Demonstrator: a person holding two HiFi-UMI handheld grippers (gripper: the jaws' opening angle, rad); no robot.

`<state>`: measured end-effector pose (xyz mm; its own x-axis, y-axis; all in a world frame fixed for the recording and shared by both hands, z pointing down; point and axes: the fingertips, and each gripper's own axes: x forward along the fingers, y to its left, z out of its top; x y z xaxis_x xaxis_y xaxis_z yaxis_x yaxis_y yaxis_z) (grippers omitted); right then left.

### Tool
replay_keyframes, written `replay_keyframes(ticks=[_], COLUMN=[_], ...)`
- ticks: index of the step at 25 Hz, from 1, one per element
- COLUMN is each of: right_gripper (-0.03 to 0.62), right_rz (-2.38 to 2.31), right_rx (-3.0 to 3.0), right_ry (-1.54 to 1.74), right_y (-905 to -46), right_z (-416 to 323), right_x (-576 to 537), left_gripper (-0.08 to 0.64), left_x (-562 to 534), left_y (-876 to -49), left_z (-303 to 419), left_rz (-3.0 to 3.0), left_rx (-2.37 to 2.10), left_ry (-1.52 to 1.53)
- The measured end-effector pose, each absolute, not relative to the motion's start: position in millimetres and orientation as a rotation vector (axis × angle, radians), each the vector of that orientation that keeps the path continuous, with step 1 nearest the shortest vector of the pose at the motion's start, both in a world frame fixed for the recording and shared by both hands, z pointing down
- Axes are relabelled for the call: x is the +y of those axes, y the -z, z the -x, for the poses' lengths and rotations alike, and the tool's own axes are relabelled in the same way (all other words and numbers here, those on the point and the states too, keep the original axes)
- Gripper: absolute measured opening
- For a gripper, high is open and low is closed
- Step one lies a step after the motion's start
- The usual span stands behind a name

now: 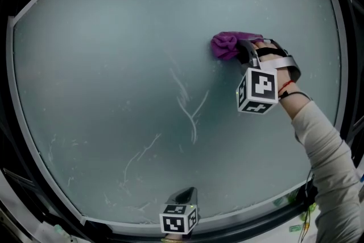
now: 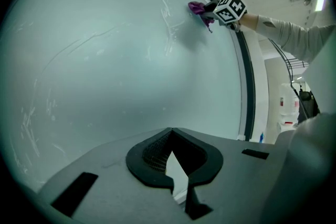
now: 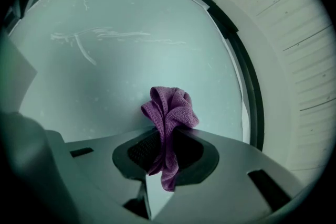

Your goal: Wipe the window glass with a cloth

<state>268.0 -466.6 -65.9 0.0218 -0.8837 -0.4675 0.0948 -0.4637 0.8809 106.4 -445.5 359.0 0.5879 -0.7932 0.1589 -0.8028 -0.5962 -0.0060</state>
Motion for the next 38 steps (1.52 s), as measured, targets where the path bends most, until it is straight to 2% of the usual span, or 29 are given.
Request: replay_keyframes(ticks=[38], right_gripper=[0.061], right_rz=[-1.352], right_rx=[-1.091], right_ry=[1.345], right_y=[-166.4], right_z=[-281.6], right_x=[-467.9], left_gripper=[0.005], left_x=[-406.2], left_y=[-364.0], left_z=[-113.7], left_rz=[-2.76], left_rx=[-1.337], left_ry=[-0.22])
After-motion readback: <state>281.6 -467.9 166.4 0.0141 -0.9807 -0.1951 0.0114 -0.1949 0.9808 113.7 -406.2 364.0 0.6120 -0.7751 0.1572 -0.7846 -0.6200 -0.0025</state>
